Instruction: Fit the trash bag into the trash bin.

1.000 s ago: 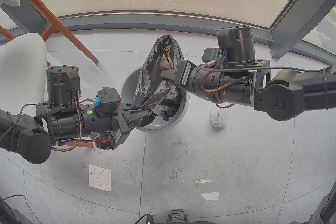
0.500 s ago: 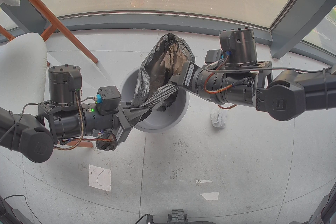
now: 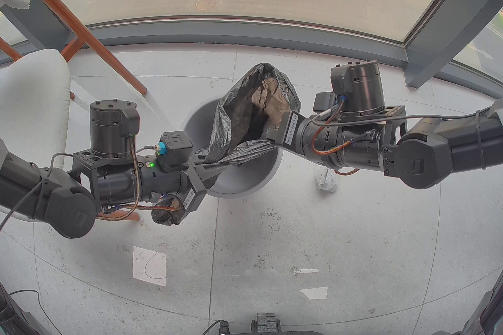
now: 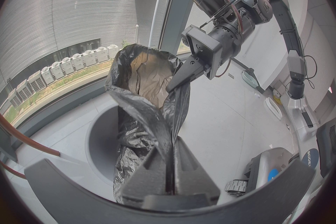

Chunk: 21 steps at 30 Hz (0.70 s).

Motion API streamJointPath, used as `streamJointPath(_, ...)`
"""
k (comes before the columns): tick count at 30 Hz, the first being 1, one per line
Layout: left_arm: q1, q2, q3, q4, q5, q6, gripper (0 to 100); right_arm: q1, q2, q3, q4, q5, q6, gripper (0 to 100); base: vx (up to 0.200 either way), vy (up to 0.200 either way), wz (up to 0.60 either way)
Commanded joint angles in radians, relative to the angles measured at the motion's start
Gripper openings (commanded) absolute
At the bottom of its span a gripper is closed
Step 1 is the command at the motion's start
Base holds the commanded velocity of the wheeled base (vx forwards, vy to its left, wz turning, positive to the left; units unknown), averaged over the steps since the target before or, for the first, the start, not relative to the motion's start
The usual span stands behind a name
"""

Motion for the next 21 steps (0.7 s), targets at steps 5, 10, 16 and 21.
streamJointPath(5, -0.050, 0.056, -0.020, -0.001, -0.001, -0.047, 100, -0.031, -0.012, 0.042, -0.001, 0.001, 0.000, 0, 0.000, 0.000, 0.00)
streamJointPath(10, -0.056, 0.104, -0.023, -0.001, 0.002, -0.052, 100, -0.035, -0.021, 0.056, -0.001, 0.010, 0.008, 0, 0.000, 0.000, 0.00)
streamJointPath(16, -0.055, 0.136, -0.072, 0.001, 0.031, -0.084, 100, -0.035, -0.035, 0.077, -0.001, 0.011, 0.005, 0, 0.000, 0.000, 0.00)
streamJointPath(21, -0.056, 0.150, -0.077, 0.001, 0.034, -0.098, 100, -0.035, -0.037, 0.071, -0.002, 0.011, 0.005, 0, 0.000, 0.000, 0.00)
